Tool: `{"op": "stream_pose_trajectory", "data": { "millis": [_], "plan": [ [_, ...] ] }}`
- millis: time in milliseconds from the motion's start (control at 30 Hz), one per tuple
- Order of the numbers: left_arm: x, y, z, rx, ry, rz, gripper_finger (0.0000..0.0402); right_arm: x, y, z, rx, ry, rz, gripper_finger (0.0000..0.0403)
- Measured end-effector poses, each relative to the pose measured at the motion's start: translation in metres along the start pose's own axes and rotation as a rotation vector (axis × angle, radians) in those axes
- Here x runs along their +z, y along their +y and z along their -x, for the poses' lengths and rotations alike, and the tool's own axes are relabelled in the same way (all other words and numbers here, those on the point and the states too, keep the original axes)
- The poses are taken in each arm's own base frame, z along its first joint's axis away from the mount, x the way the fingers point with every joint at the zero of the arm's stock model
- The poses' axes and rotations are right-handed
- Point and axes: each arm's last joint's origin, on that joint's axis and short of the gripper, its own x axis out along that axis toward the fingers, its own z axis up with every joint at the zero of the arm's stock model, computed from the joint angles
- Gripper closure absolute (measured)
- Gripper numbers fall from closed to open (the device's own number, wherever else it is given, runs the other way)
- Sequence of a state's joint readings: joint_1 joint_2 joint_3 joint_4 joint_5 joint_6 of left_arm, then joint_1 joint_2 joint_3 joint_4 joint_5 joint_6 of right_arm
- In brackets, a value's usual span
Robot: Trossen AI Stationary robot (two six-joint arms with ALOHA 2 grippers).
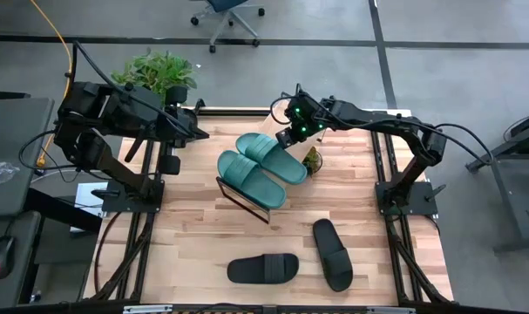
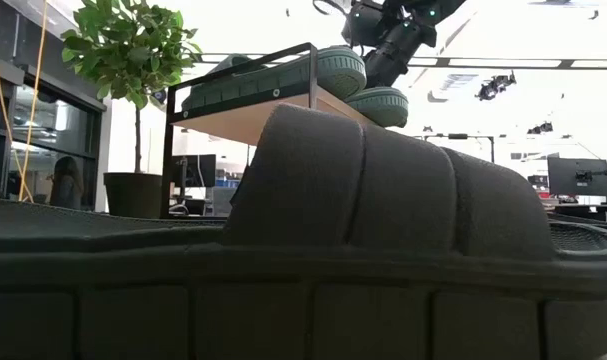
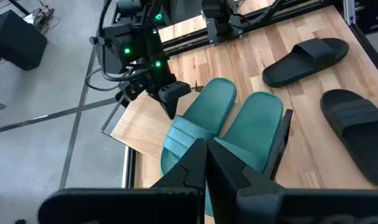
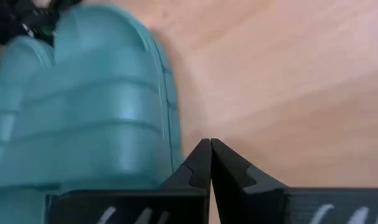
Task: Pick and place slides into the shelf
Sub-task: Put the blue slide on the shelf
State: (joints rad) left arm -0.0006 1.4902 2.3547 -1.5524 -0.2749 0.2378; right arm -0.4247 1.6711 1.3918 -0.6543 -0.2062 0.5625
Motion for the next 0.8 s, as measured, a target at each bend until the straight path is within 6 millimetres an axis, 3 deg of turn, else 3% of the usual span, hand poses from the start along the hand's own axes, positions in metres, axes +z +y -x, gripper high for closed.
{"op": "stream_pose_trajectory", "data": {
  "millis": [633, 800],
  "plan": [
    [0.000, 0.000, 0.000, -0.002, -0.001, 0.000, 0.0401, -0.006, 0.015, -0.002, 0.102, 0.030, 0.084, 0.0403],
    [0.000, 0.000, 0.000, -0.002, -0.001, 0.000, 0.0401, -0.006, 0.013, -0.003, 0.024, -0.009, 0.058, 0.0403]
  ]
}}
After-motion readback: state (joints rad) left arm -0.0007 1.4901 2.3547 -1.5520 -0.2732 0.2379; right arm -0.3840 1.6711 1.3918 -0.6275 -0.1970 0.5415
